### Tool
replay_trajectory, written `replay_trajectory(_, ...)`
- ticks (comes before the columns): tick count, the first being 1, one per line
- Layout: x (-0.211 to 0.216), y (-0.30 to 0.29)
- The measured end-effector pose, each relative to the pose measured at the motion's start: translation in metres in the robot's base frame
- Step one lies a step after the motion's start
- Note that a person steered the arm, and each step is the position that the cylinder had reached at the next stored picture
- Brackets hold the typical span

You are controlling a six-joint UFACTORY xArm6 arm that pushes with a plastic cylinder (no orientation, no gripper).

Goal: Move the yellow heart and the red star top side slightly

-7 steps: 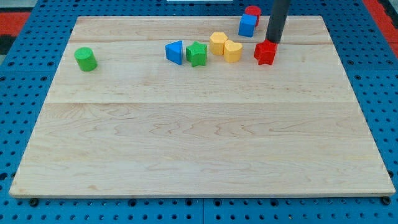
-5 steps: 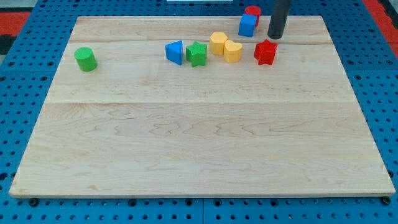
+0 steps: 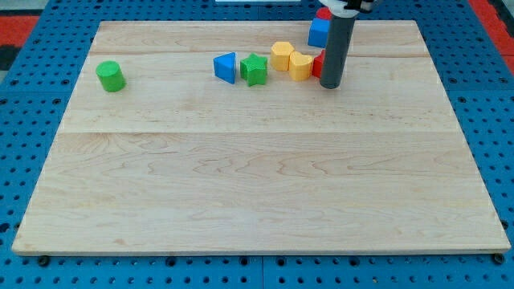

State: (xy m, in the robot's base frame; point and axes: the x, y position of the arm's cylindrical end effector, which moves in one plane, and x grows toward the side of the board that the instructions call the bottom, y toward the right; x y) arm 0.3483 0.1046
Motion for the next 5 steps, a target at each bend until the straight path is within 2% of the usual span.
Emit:
replay_trajectory(2, -0.014, -0.046)
replay_trajectory(4, -0.040, -0.046)
replay_trajectory(5, -0.036, -0.043)
